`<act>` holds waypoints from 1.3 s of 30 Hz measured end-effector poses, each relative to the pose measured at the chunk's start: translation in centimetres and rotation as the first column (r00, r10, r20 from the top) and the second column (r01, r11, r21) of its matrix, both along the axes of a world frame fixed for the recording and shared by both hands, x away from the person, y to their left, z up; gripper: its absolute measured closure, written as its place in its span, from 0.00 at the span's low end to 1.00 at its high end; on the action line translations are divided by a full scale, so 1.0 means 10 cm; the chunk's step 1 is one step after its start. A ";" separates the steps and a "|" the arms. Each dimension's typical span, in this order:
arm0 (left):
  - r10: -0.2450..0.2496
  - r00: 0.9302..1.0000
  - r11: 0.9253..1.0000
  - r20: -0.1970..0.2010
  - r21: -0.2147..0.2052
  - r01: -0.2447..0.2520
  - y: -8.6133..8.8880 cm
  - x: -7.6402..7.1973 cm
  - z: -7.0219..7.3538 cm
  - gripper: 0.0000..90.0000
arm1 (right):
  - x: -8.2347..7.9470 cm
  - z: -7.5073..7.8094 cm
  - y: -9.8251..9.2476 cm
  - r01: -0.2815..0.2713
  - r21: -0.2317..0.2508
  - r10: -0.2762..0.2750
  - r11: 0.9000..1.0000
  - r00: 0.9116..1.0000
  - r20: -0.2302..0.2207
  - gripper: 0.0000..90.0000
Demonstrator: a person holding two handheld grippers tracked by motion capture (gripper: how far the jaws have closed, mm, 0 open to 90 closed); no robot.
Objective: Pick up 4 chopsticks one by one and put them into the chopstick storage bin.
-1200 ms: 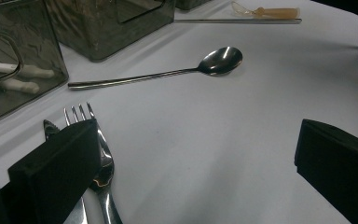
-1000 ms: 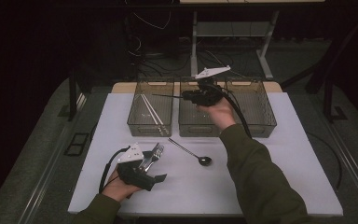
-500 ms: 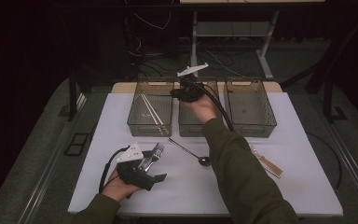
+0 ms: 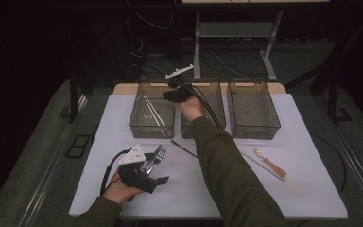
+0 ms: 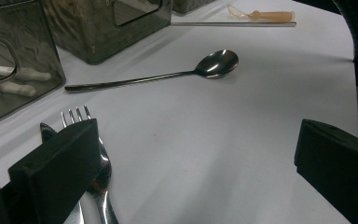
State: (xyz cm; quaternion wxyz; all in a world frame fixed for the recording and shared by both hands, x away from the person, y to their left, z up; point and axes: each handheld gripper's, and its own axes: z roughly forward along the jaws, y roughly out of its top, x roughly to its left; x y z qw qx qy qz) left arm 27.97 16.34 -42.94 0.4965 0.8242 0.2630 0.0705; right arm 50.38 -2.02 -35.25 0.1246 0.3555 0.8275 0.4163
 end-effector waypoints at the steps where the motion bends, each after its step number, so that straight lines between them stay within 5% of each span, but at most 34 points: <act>1: -0.003 1.000 1.000 -0.001 0.001 0.003 0.00 0.00 0.00 0.00 | 0.01 -0.01 0.03 0.000 -0.008 0.001 1.000 1.000 0.003 0.94; 28: -0.011 1.000 1.000 -0.007 -0.002 0.011 -0.01 0.00 0.00 0.00 | 0.04 -0.25 0.31 0.009 -0.093 -0.014 0.996 0.999 -0.050 1.00; 33: -0.011 1.000 1.000 -0.005 -0.001 0.011 -0.01 0.00 0.00 0.00 | 0.04 -0.22 0.28 0.000 -0.094 -0.005 0.996 0.999 -0.052 0.95; 39: -0.010 1.000 1.000 -0.005 0.002 0.010 0.00 0.00 0.00 0.00 | 0.02 -0.16 0.20 -0.023 -0.058 0.018 0.998 0.996 -0.083 0.73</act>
